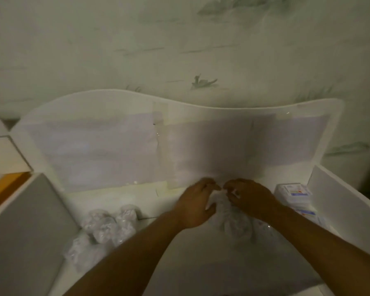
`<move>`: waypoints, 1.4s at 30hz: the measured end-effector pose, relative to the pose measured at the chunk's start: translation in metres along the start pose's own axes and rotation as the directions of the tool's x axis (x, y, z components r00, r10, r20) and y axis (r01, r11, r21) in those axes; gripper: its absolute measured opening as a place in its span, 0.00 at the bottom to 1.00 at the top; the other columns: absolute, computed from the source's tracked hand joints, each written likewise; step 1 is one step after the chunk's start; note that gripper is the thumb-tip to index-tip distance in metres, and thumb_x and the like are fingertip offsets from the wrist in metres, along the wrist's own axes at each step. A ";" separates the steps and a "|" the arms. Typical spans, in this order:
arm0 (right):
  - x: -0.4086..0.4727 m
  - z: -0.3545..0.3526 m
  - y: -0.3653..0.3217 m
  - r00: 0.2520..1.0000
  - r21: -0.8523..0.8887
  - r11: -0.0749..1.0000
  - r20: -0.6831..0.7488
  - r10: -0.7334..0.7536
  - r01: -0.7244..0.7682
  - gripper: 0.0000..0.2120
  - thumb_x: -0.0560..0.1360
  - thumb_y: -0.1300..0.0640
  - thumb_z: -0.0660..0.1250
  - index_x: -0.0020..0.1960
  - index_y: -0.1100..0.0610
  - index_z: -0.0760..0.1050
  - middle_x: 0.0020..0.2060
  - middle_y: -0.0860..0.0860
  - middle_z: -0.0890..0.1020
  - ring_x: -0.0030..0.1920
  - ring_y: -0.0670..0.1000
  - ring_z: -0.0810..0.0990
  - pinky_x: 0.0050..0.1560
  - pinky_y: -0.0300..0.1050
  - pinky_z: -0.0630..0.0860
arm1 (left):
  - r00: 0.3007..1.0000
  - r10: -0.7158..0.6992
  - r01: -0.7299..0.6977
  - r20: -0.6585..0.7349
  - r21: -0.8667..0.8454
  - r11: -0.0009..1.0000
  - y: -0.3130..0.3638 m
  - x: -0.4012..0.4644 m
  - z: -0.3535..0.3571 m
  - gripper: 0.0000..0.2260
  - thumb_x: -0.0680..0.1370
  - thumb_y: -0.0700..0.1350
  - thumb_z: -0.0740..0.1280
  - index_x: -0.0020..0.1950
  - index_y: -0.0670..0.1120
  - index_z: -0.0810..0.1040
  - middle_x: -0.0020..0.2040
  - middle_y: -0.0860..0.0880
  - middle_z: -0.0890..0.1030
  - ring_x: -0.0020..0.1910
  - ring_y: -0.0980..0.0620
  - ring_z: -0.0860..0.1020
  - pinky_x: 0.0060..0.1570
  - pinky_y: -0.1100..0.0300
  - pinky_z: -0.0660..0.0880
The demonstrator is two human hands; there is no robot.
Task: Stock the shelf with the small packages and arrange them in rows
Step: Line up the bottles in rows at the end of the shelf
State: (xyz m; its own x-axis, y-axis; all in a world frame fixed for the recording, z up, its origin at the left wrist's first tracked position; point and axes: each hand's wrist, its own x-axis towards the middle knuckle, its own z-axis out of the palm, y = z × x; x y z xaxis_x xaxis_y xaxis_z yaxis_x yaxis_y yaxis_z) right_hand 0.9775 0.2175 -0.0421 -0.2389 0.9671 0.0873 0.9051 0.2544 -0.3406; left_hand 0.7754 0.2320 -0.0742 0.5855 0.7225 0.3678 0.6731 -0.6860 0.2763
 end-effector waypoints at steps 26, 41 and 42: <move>0.031 0.161 -0.252 0.880 0.013 0.899 0.195 -0.432 0.438 0.35 0.76 0.33 0.47 0.76 0.54 0.56 0.77 0.56 0.57 0.77 0.59 0.52 0.75 0.61 0.52 | 0.818 -0.571 0.576 -0.076 0.082 0.814 -0.130 -0.250 -0.094 0.46 0.66 0.78 0.35 0.76 0.55 0.57 0.77 0.50 0.59 0.76 0.50 0.58 0.73 0.58 0.53; 0.007 0.146 -0.163 0.943 0.023 0.951 0.130 -0.307 0.307 0.35 0.78 0.37 0.43 0.77 0.57 0.52 0.78 0.55 0.50 0.78 0.57 0.43 0.78 0.52 0.45 | 0.910 -0.412 0.411 -0.045 -0.030 0.911 -0.088 -0.185 -0.046 0.43 0.71 0.74 0.38 0.75 0.49 0.60 0.76 0.47 0.60 0.75 0.47 0.57 0.72 0.60 0.50; 0.004 0.141 -0.154 0.951 0.008 0.958 0.121 -0.286 0.287 0.31 0.80 0.40 0.47 0.77 0.56 0.52 0.78 0.54 0.50 0.78 0.57 0.43 0.77 0.54 0.49 | 0.919 -0.390 0.389 -0.050 -0.029 0.921 -0.081 -0.178 -0.040 0.41 0.73 0.73 0.41 0.75 0.48 0.61 0.76 0.47 0.61 0.75 0.47 0.58 0.72 0.61 0.49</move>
State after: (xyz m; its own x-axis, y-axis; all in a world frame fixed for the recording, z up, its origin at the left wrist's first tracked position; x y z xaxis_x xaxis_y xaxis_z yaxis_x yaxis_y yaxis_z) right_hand 0.7876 0.1818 -0.1213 -0.5284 0.8463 0.0676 0.7956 0.5215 -0.3083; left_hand 0.5984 0.1559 -0.1264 0.2531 0.9277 0.2745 0.8345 -0.3529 0.4231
